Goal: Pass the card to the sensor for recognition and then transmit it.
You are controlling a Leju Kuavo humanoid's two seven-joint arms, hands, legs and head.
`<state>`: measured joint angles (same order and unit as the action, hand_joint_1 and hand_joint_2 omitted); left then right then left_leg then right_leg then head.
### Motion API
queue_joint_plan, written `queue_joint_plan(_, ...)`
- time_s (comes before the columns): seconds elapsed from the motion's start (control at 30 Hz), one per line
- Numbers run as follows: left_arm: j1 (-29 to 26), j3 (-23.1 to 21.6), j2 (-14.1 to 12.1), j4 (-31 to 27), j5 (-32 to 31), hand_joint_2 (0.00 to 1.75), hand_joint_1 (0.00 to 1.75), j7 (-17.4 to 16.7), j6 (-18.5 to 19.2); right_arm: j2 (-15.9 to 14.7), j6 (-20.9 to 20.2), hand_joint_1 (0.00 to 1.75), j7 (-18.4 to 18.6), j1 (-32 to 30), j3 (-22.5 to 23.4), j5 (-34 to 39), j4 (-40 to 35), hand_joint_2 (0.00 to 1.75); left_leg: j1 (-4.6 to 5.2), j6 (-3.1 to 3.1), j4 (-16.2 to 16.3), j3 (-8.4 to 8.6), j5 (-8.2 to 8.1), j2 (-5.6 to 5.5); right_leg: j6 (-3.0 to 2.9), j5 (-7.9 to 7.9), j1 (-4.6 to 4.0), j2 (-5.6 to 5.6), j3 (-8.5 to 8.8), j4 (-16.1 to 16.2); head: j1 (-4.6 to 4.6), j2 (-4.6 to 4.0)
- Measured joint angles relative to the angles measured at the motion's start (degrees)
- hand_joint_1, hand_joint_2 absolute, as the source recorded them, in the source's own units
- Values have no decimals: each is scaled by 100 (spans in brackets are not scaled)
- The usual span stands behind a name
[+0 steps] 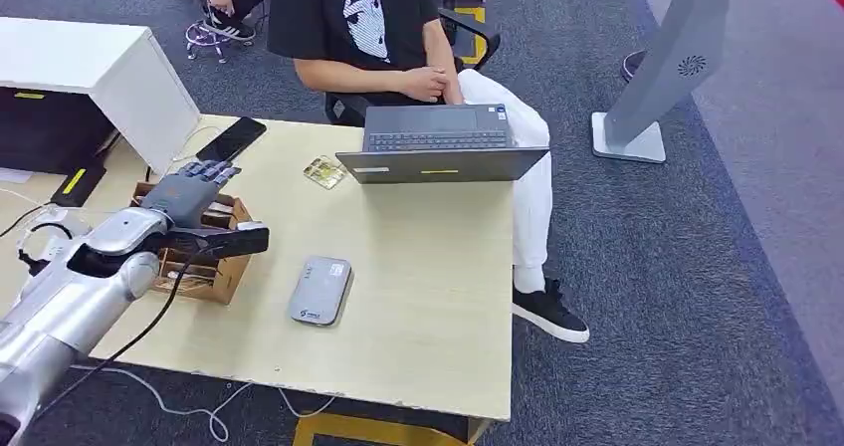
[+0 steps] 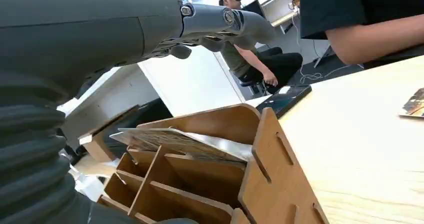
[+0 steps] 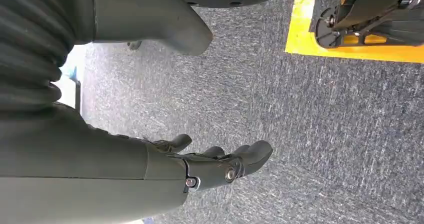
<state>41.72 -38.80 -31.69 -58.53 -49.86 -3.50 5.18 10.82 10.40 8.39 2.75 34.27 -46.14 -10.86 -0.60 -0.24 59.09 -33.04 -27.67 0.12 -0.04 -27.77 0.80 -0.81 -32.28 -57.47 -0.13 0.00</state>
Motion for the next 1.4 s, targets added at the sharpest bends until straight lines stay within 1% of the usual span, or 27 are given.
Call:
queue_joint_plan(0.77,-18,118,37,0,-48,175,0,11,85,9,9,0,-4,2,22,-103,0,175,0,0,0,0,0,1,0,0,0,-1,0,0,0,0)
queue_joint_plan(0.8,-19,120,39,0,-48,175,10,11,94,9,9,0,-4,2,24,-103,0,175,0,0,0,0,0,1,0,0,0,-1,0,0,-2,0)
queue_joint_plan(0.83,-19,122,39,0,-48,175,138,15,98,9,9,0,-4,2,24,-103,0,175,0,0,0,0,0,1,0,0,0,-1,0,0,0,0)
queue_joint_plan(0.87,-19,122,39,0,-48,175,175,20,101,9,9,0,-4,2,26,-103,0,175,0,0,0,0,0,1,0,0,0,-1,0,0,-2,0)
queue_joint_plan(1.0,-30,123,59,0,-57,175,175,22,83,9,9,0,-4,2,41,-105,0,175,0,0,0,0,0,1,0,0,0,0,0,0,0,0)
queue_joint_plan(1.2,-88,131,68,-2,-107,175,175,24,-55,9,17,0,-9,4,79,-151,0,175,0,0,0,0,0,1,0,0,0,-1,0,0,-2,0)
queue_joint_plan(1.4,-117,136,61,-2,-125,175,175,31,-59,11,17,0,-15,3,107,-168,0,175,0,0,0,1,0,3,0,0,0,-3,0,0,-2,0)
